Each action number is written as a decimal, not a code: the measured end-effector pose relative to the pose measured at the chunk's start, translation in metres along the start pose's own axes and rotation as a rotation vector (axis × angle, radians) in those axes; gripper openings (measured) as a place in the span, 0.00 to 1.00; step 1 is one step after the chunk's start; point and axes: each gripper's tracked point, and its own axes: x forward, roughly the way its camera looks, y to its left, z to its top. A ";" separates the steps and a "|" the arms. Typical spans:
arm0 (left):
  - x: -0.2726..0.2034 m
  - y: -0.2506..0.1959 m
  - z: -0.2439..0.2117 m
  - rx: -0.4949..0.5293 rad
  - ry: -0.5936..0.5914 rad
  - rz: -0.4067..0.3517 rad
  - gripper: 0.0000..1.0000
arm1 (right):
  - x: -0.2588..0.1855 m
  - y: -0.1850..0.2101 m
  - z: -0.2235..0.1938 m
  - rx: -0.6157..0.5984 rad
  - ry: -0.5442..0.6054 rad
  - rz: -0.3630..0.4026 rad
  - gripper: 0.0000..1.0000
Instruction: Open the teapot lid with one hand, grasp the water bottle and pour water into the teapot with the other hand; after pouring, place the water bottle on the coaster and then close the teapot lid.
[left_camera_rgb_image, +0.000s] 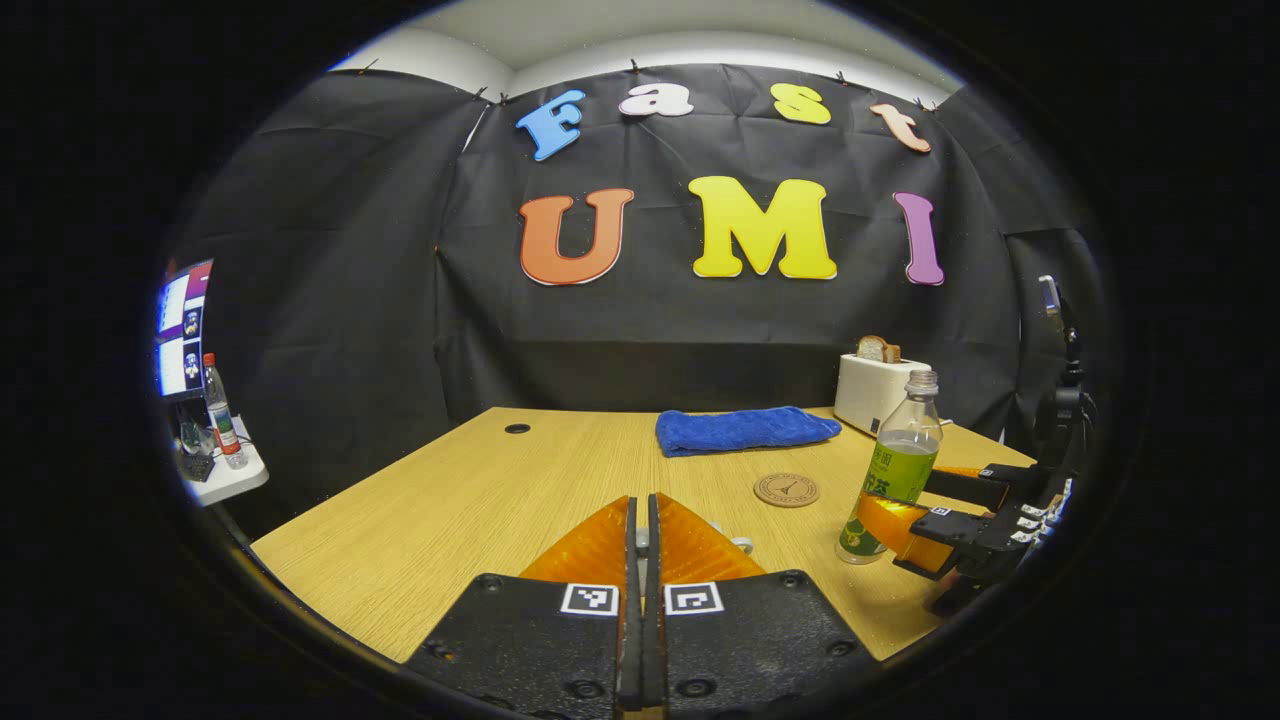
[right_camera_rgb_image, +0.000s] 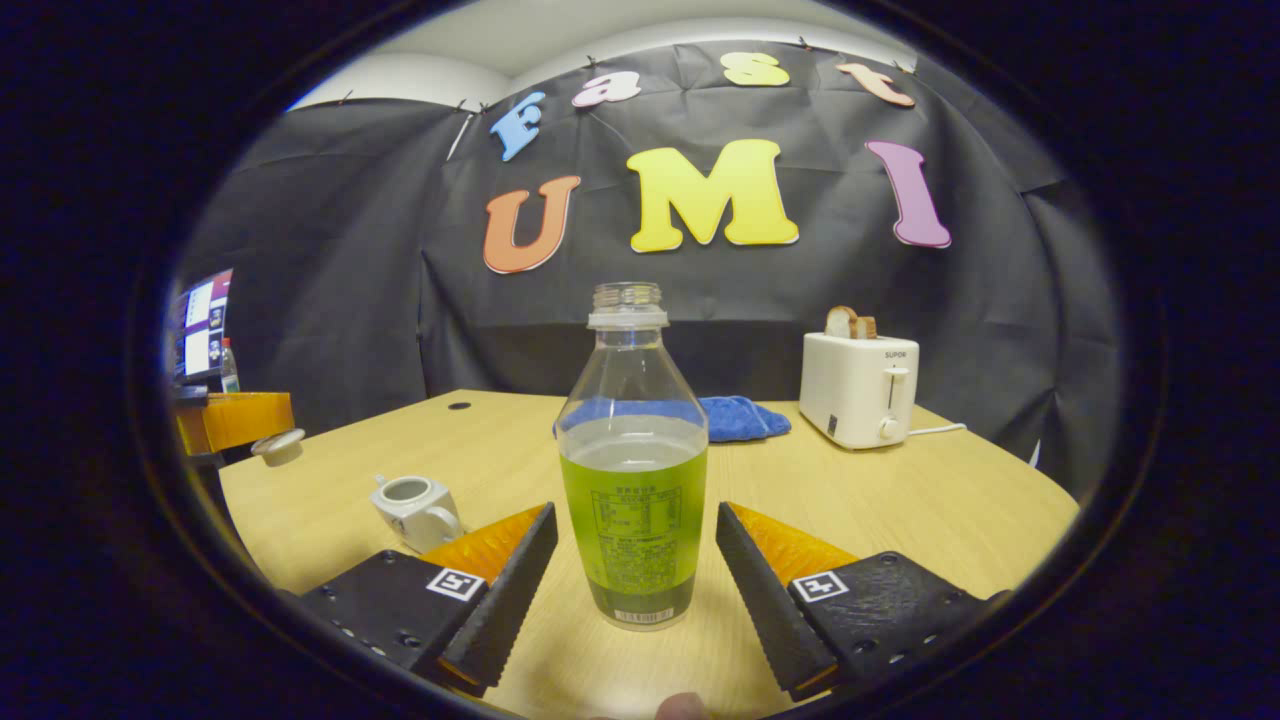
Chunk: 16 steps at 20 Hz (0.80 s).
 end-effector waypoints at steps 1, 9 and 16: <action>0.000 0.001 -0.001 -0.004 0.003 0.001 0.03 | 0.001 0.000 0.000 0.013 0.001 -0.001 0.96; 0.001 0.026 -0.001 -0.011 -0.005 0.015 0.03 | 0.003 0.010 0.029 -0.290 0.009 0.014 0.71; -0.002 0.036 0.007 -0.003 -0.033 -0.002 0.03 | 0.035 0.026 0.028 -0.767 0.067 0.008 0.71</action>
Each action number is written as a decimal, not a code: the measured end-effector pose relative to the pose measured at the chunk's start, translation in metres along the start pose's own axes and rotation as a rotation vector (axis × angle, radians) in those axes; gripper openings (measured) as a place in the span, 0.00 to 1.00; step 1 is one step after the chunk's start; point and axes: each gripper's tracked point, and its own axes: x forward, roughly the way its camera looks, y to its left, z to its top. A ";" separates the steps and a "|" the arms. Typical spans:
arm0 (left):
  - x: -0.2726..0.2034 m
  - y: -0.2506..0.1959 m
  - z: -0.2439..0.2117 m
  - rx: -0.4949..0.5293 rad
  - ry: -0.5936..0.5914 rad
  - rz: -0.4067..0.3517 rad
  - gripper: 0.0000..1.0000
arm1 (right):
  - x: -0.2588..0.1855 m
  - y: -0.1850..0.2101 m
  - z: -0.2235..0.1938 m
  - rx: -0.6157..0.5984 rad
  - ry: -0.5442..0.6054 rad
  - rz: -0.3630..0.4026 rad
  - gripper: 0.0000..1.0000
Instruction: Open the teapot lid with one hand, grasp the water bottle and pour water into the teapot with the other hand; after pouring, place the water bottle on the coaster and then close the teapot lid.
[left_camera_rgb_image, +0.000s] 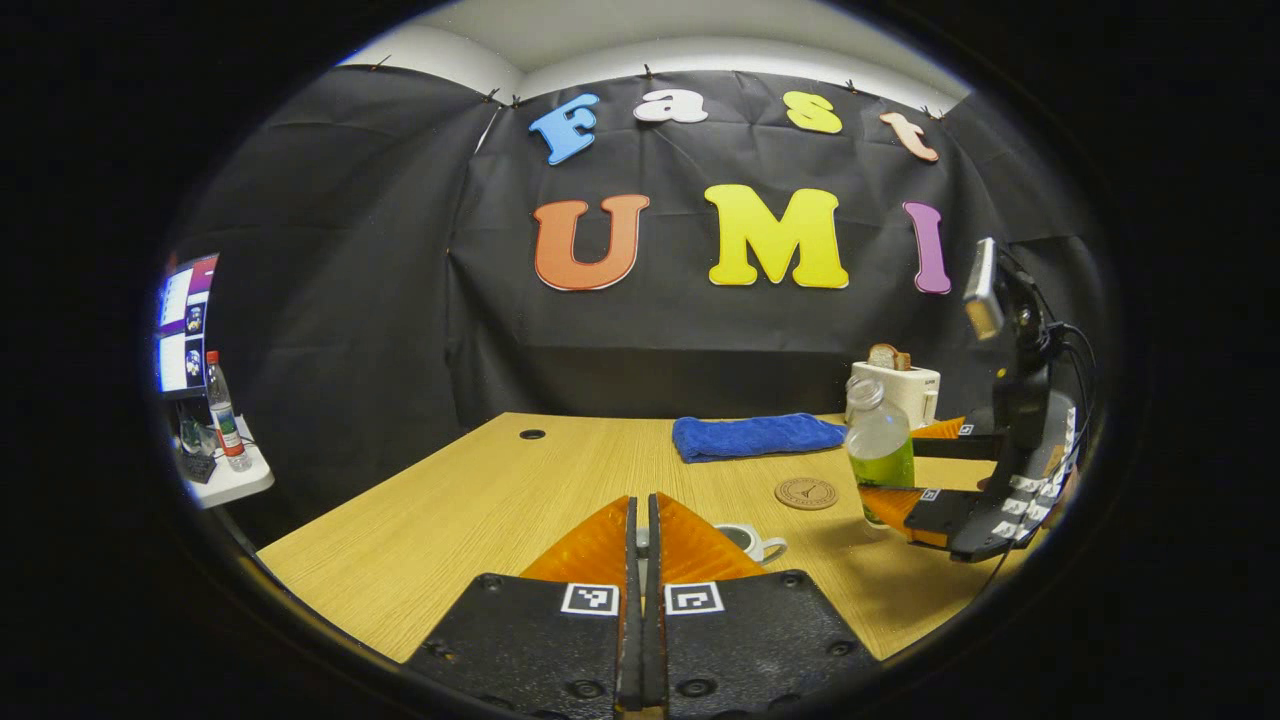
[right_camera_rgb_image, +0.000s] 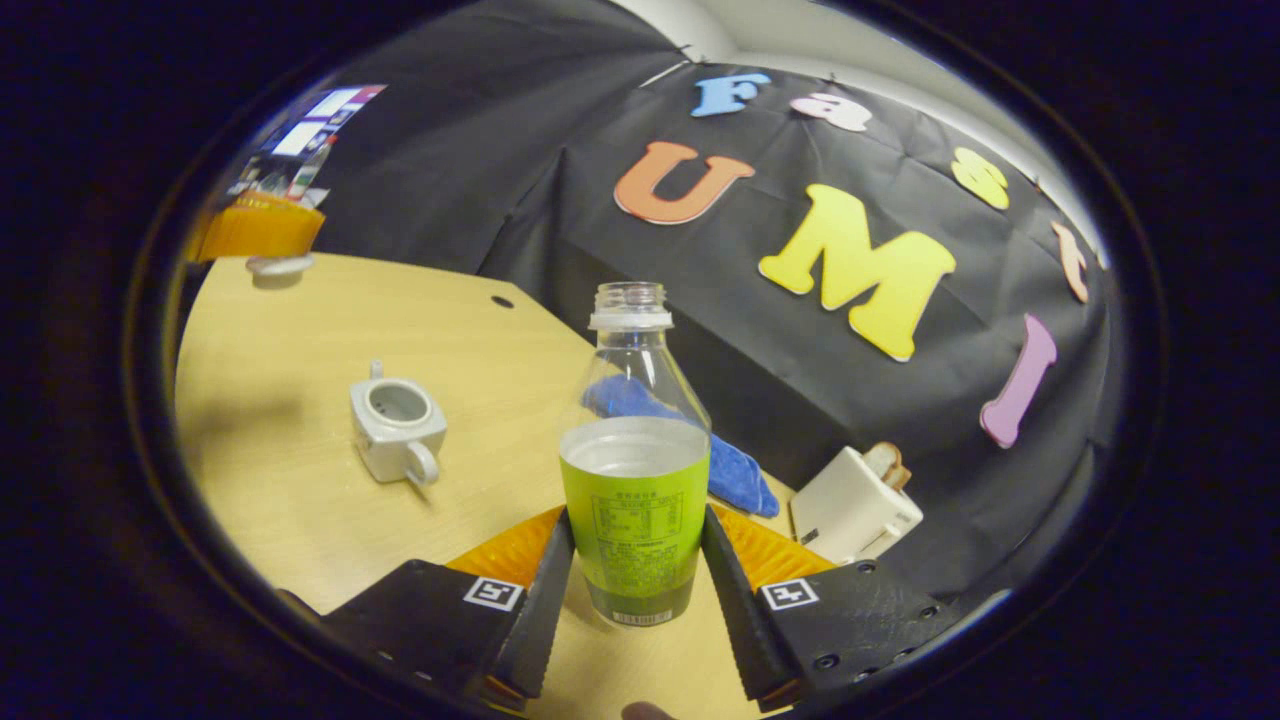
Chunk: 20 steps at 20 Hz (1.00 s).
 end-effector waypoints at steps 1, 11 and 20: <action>0.000 0.002 0.001 -0.006 -0.003 -0.003 0.02 | 0.004 0.000 0.003 -0.073 -0.002 -0.014 0.70; 0.002 0.026 -0.008 -0.048 0.009 0.004 0.02 | 0.030 -0.006 0.029 -0.681 -0.093 -0.168 0.71; 0.001 0.036 -0.008 -0.042 -0.001 0.007 0.02 | 0.033 0.008 0.052 -0.969 -0.166 -0.211 0.71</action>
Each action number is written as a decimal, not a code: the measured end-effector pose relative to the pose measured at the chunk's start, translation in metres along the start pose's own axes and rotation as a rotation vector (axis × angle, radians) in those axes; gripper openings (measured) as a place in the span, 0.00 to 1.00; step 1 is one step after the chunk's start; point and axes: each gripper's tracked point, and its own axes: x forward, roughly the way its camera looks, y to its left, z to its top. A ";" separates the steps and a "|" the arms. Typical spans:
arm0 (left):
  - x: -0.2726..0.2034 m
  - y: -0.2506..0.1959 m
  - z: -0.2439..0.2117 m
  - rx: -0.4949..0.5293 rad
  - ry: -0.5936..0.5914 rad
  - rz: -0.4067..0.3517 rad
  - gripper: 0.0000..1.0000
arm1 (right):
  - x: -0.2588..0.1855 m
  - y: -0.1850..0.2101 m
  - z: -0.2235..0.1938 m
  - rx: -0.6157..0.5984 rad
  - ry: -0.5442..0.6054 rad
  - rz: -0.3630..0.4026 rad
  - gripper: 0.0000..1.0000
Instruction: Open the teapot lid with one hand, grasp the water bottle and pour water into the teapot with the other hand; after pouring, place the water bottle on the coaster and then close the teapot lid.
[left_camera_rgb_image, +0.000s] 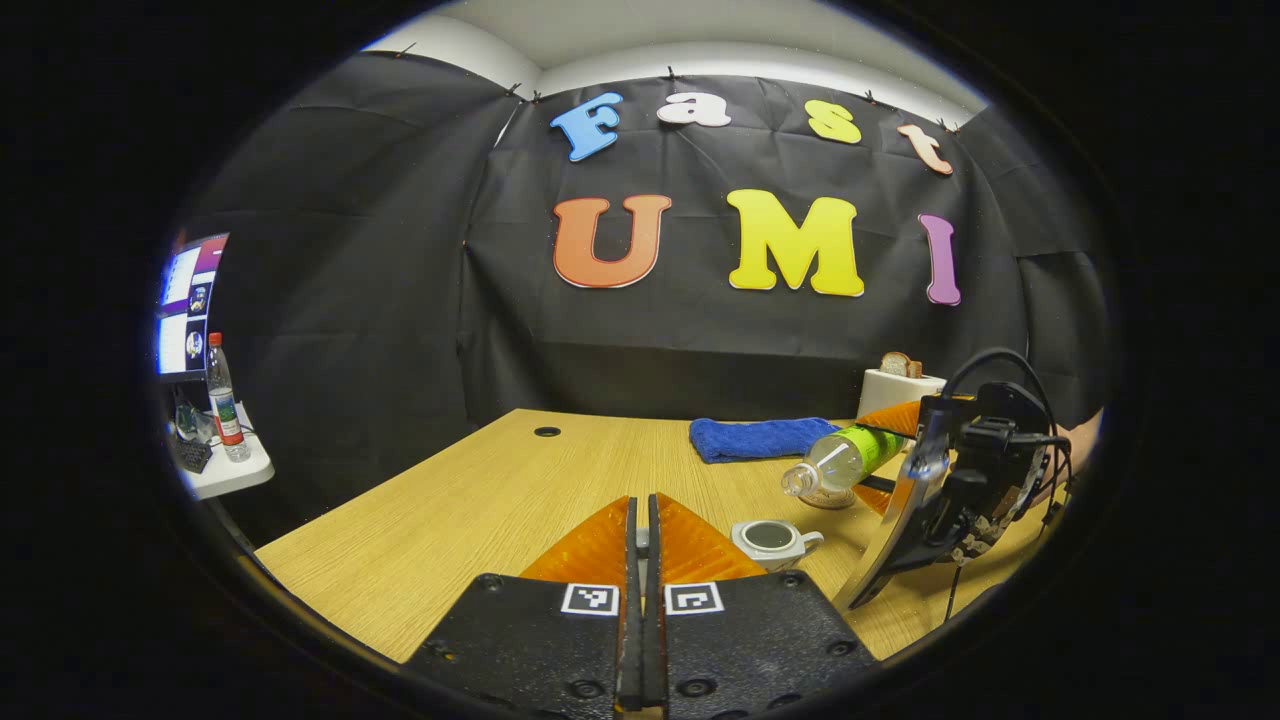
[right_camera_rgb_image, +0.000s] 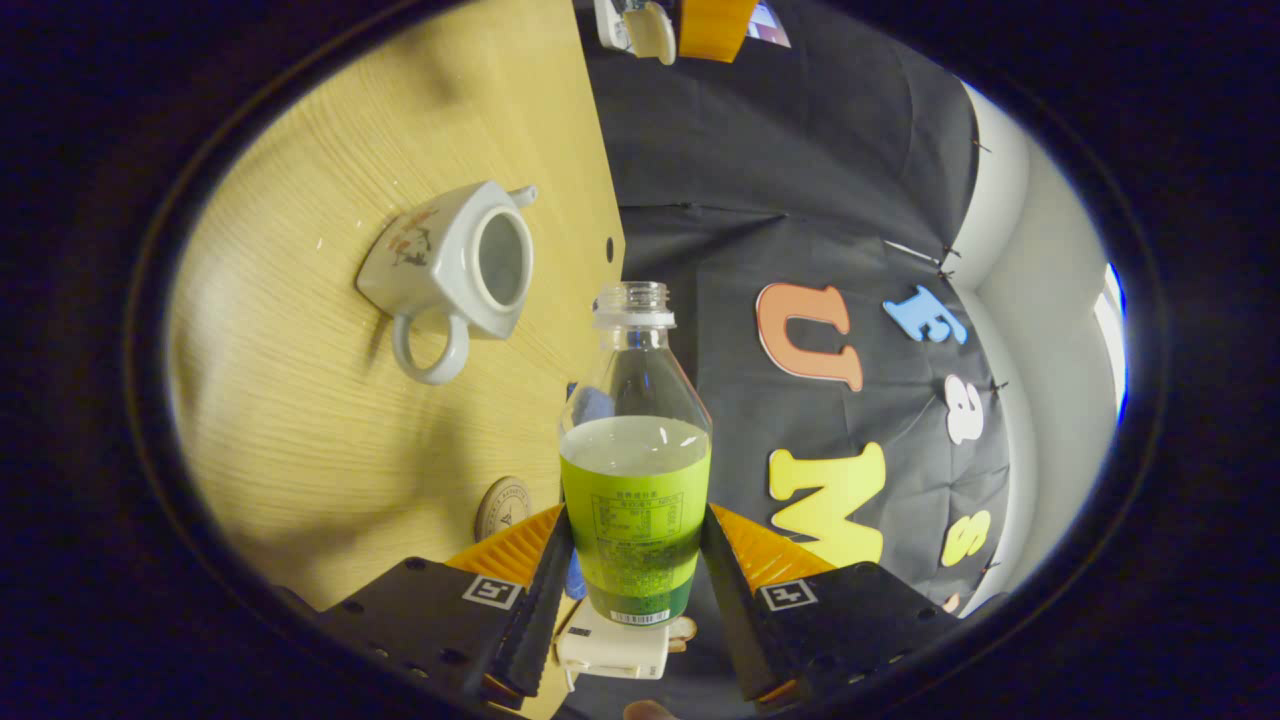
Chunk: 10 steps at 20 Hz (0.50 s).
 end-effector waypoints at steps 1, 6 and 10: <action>-0.001 0.001 0.000 0.000 0.000 0.002 0.03 | 0.001 -0.001 0.001 -0.038 -0.006 -0.009 0.71; -0.002 0.004 0.001 -0.002 -0.002 0.001 0.03 | 0.005 -0.008 0.002 -0.193 -0.026 -0.043 0.71; -0.002 0.007 0.002 -0.004 -0.001 0.009 0.03 | 0.005 -0.015 0.005 -0.268 -0.046 -0.069 0.71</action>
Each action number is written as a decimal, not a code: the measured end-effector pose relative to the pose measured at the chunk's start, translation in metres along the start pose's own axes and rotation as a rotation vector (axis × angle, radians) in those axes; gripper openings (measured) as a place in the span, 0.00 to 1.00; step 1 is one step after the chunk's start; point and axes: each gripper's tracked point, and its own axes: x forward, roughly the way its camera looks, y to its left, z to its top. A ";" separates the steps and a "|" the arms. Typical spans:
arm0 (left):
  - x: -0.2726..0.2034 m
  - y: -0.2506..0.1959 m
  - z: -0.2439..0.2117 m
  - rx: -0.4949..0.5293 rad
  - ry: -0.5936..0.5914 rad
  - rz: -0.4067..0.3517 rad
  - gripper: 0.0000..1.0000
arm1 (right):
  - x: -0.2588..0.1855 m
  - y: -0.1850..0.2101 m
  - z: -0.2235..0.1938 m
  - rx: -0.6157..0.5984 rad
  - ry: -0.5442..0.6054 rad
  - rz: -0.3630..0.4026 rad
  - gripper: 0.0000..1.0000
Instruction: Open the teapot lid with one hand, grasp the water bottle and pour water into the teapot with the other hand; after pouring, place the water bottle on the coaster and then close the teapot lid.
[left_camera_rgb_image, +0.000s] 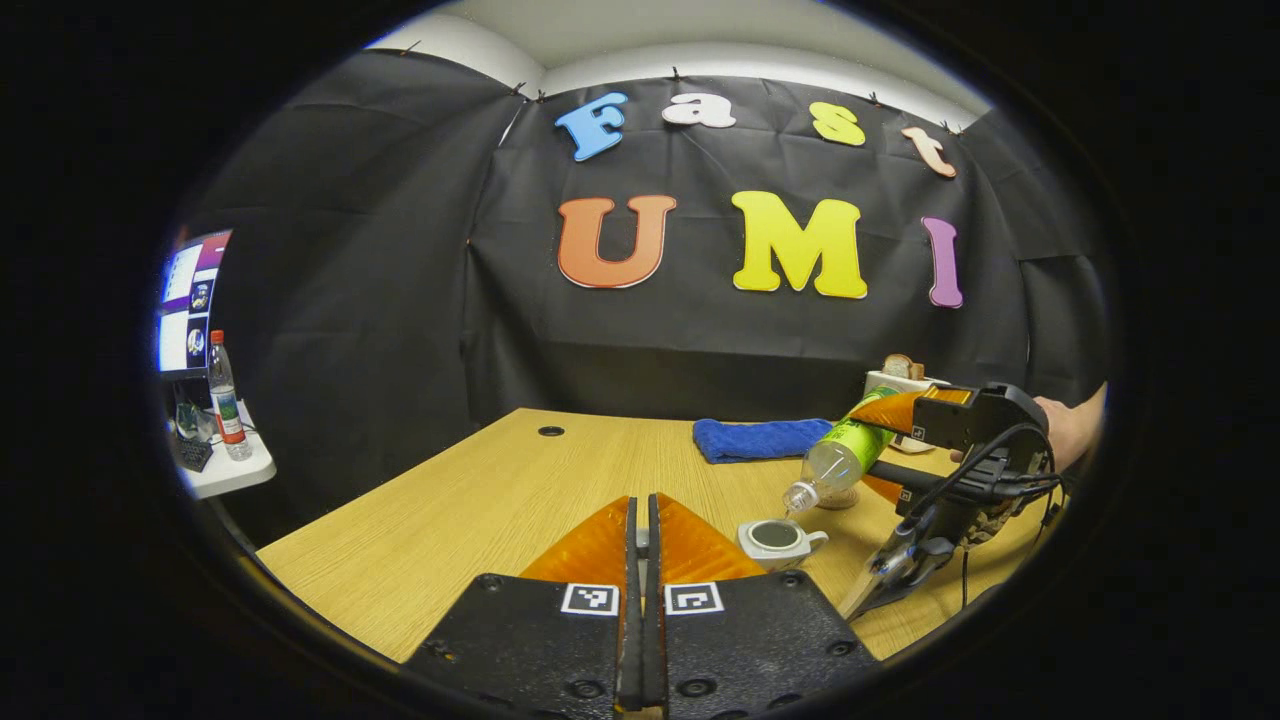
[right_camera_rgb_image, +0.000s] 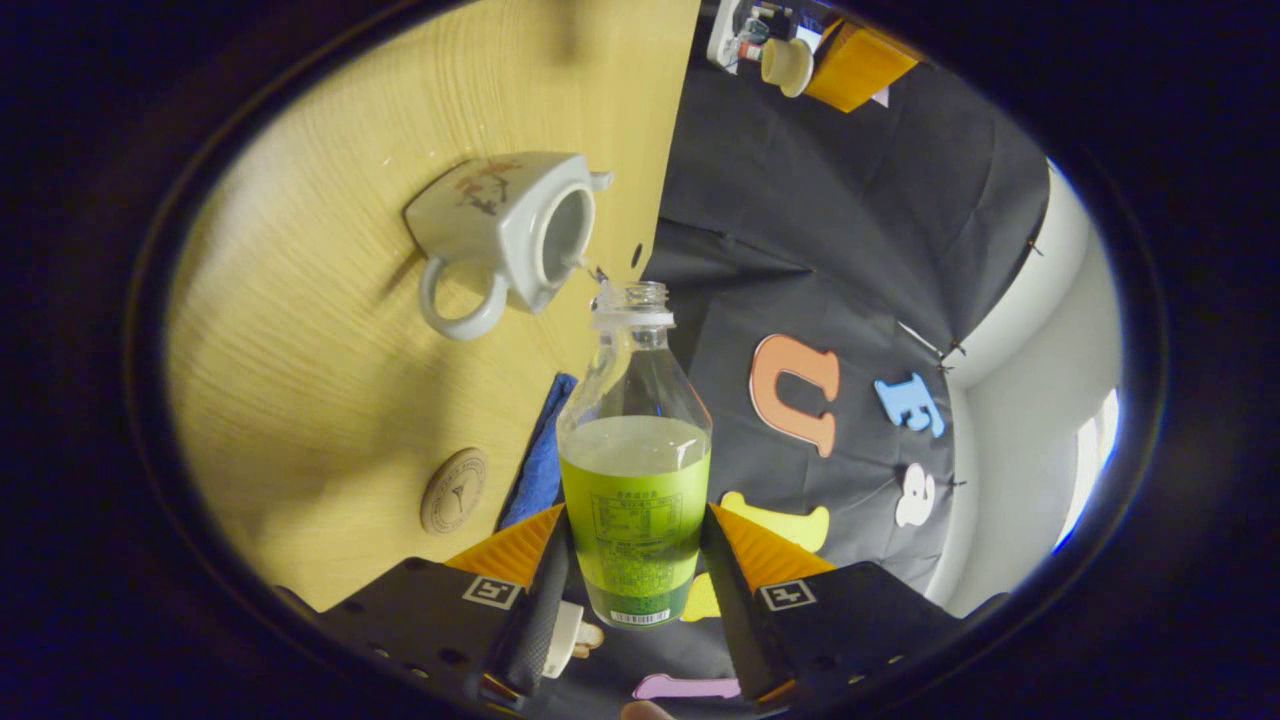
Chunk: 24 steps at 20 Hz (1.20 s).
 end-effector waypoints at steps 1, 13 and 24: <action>0.000 0.000 0.000 0.001 0.001 0.002 0.02 | 0.003 -0.002 0.000 -0.019 -0.005 -0.006 0.71; -0.002 -0.001 0.002 0.006 -0.004 -0.005 0.03 | 0.002 -0.015 0.006 -0.166 -0.039 -0.060 0.71; -0.003 0.002 0.005 0.011 -0.012 -0.005 0.03 | -0.006 -0.023 0.015 -0.259 -0.072 -0.085 0.71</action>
